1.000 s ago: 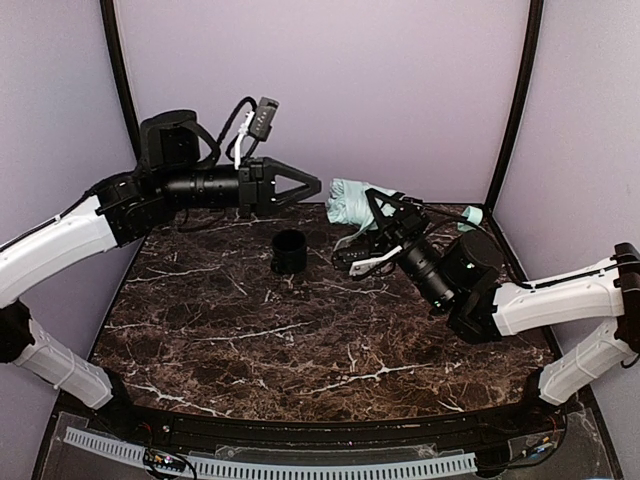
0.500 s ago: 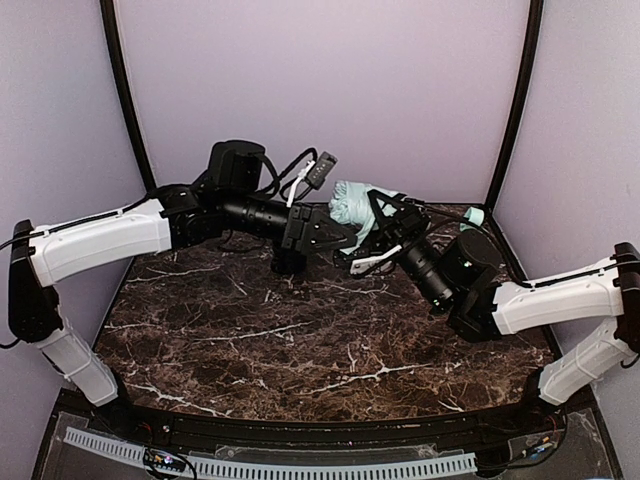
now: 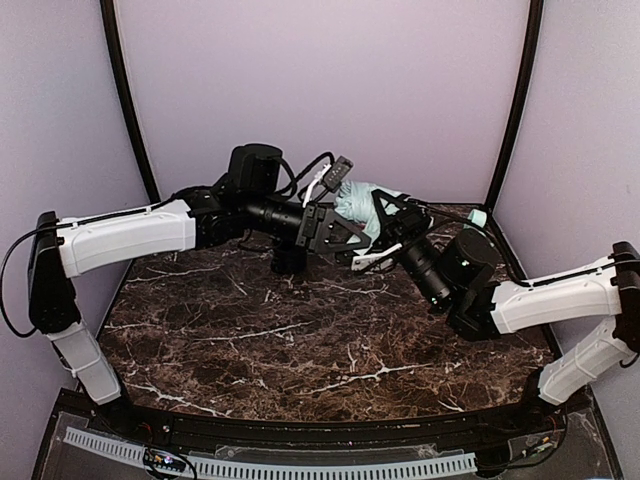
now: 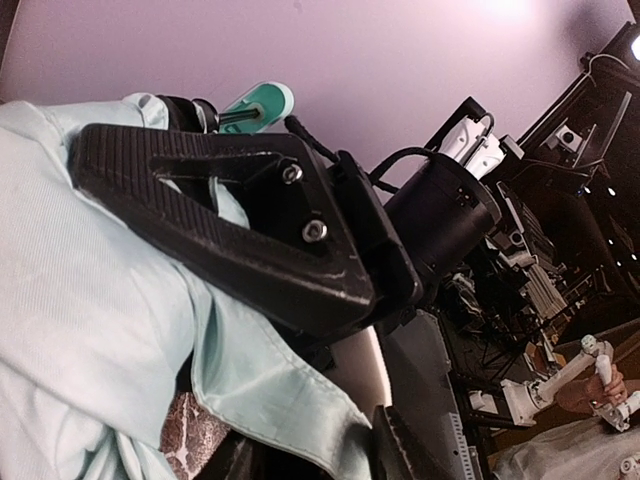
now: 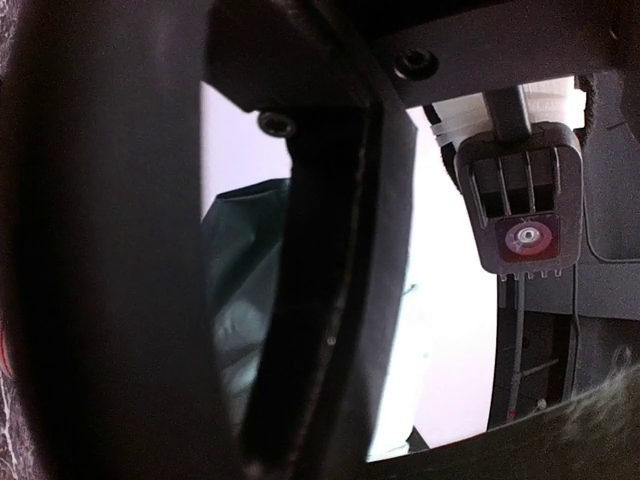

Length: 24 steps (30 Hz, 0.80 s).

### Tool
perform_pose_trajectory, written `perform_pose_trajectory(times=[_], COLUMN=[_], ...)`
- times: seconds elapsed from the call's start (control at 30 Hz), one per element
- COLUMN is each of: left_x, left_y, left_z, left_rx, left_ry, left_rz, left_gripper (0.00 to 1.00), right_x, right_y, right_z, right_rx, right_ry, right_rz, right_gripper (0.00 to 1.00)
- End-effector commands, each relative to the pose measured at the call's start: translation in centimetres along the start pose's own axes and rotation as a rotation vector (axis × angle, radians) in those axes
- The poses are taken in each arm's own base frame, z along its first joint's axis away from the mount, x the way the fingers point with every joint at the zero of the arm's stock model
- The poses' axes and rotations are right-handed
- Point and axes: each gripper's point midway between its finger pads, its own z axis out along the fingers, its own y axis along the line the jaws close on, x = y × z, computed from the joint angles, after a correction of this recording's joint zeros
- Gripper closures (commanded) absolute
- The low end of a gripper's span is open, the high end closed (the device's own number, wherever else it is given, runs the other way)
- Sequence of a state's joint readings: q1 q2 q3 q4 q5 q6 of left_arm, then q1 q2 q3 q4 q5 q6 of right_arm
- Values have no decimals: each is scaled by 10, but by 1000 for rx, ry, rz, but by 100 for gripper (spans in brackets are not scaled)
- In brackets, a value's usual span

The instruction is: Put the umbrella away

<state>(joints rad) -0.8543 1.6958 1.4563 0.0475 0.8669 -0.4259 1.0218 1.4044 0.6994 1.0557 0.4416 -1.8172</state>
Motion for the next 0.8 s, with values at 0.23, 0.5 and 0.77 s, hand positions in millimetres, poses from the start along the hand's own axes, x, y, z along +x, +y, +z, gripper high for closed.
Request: perform_pose_trajectory(times=[0.23,0.5,0.77], left_x=[-30,-41,-41], left_y=[-23,-39,-52], left_z=[0,-6,-5], left_rx=[106,133,168], left_ry=[-51,-64,-38], left_rz=[82,142,173], left_gripper=[77,95,65], right_x=[-13,-15,-15], right_y=[-30,-25,-20], right_z=[3,5,6], right_rx=[82,61,36], right_ry=[-51,-50,-48], right_rz=[62,62,58], right_gripper=[100,100,100])
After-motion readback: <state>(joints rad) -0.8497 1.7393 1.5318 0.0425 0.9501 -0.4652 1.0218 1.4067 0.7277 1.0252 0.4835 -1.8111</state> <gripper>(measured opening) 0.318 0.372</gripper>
